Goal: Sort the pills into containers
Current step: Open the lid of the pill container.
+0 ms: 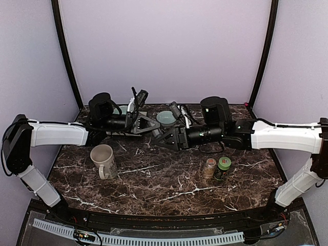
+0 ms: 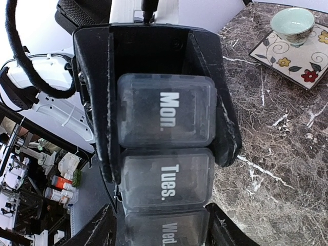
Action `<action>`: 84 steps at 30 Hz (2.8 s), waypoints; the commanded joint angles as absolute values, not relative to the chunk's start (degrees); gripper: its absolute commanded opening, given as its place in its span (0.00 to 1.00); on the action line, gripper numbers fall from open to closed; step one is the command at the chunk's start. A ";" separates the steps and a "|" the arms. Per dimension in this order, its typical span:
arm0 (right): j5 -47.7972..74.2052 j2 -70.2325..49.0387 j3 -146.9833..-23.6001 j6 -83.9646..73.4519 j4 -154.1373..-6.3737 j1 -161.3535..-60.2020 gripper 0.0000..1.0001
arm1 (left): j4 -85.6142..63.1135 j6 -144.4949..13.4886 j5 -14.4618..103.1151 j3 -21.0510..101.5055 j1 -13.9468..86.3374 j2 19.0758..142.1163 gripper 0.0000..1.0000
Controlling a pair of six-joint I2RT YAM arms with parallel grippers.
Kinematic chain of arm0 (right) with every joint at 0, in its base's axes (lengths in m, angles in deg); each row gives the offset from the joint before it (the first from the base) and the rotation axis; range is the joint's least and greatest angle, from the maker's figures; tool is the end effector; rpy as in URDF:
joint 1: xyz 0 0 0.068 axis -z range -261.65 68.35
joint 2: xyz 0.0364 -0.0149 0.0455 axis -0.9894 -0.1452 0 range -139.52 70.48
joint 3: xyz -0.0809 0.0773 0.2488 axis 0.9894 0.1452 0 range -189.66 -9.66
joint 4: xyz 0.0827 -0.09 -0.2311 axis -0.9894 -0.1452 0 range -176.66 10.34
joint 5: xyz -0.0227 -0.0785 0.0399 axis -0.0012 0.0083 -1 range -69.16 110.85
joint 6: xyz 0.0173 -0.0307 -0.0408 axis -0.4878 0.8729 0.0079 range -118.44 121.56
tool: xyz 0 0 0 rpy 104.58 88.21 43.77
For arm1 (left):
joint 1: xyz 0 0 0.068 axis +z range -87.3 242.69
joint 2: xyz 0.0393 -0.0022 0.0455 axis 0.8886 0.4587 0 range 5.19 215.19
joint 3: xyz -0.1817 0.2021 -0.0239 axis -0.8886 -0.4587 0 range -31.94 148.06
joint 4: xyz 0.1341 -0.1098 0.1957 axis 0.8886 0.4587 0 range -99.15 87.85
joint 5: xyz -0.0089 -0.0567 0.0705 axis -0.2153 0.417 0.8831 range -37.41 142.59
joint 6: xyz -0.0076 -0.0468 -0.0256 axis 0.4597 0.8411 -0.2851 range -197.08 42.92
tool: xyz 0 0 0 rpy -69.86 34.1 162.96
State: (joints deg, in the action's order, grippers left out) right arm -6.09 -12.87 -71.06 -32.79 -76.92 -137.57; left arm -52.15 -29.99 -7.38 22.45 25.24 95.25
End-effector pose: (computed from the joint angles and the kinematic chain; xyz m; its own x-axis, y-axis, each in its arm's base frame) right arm 0.1766 0.2897 0.3050 -0.7041 -0.1431 -0.6955 -0.7035 0.2737 0.6559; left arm 0.2554 -0.2344 0.2952 -0.6532 0.0386 -0.7562 0.7455 -0.1419 -0.6512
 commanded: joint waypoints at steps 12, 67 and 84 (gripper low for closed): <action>-6.58 -10.90 -68.07 -36.99 -69.33 -136.95 0.49 | -52.15 -31.64 -8.44 22.79 25.43 92.81 0.30; -8.70 -8.43 -58.80 -47.46 -57.15 -130.97 0.32 | -59.15 -26.49 -10.32 22.19 26.00 94.22 0.30; -4.77 -10.45 -61.42 -44.76 -64.67 -131.01 0.20 | -59.94 -25.84 -10.66 21.60 25.96 93.21 0.30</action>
